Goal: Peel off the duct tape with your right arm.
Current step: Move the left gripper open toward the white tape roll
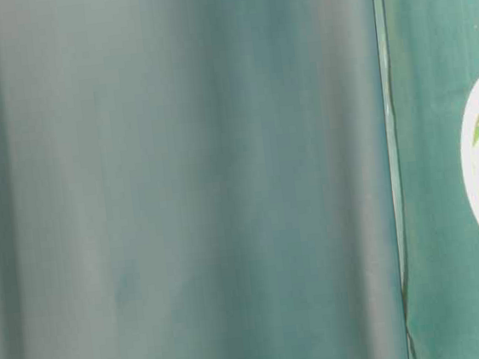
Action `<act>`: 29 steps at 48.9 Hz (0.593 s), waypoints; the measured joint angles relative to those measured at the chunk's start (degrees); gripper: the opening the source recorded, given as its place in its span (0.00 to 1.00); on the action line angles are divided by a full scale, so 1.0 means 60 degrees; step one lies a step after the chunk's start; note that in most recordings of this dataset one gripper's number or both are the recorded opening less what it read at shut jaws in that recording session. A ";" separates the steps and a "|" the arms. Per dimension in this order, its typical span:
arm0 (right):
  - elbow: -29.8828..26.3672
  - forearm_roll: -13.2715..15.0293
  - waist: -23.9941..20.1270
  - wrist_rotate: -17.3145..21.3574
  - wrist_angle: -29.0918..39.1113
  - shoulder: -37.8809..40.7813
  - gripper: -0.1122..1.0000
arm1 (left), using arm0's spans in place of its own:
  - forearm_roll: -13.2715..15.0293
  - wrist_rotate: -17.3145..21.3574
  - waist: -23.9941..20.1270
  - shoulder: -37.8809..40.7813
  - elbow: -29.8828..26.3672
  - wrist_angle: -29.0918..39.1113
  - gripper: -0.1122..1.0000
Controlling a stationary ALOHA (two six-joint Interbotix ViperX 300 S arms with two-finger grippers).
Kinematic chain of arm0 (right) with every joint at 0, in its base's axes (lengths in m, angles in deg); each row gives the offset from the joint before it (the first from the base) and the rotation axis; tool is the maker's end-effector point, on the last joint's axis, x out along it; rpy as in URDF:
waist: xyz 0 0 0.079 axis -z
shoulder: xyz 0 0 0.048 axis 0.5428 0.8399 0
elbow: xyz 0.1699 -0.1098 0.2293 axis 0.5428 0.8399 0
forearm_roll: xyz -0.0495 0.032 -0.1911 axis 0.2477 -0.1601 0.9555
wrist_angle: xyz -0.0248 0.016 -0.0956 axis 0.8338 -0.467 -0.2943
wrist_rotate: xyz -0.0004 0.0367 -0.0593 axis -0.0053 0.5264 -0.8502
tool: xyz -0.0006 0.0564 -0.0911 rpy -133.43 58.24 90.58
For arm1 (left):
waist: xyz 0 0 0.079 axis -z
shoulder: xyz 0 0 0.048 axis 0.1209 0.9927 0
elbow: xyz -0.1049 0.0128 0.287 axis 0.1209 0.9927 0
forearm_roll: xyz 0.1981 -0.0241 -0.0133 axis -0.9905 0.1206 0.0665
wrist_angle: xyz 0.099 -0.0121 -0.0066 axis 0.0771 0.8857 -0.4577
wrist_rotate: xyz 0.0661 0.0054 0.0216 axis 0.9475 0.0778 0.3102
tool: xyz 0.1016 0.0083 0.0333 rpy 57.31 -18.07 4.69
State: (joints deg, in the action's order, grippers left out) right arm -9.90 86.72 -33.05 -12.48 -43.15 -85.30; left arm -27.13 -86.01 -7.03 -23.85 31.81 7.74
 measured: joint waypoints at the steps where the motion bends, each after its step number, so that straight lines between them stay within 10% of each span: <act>1: 0.0015 0.0000 0.0015 -0.0015 0.0015 0.0000 0.32 | 0.0000 0.0000 0.0000 -0.0015 0.0015 0.0000 0.32; 12: 0.0571 0.0015 0.0176 -0.0015 -0.0132 -0.0146 0.03 | 0.0073 -0.0073 0.0029 -0.0674 0.0527 -0.0044 0.10; 29: 0.0938 0.0015 0.0234 -0.0029 -0.0278 -0.0542 0.01 | 0.0103 -0.0176 0.0029 -0.1216 0.0981 -0.0293 0.11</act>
State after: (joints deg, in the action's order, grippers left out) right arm -4.27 86.80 -31.64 -12.66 -44.82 -88.55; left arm -26.51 -87.06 -6.85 -31.14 37.70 5.99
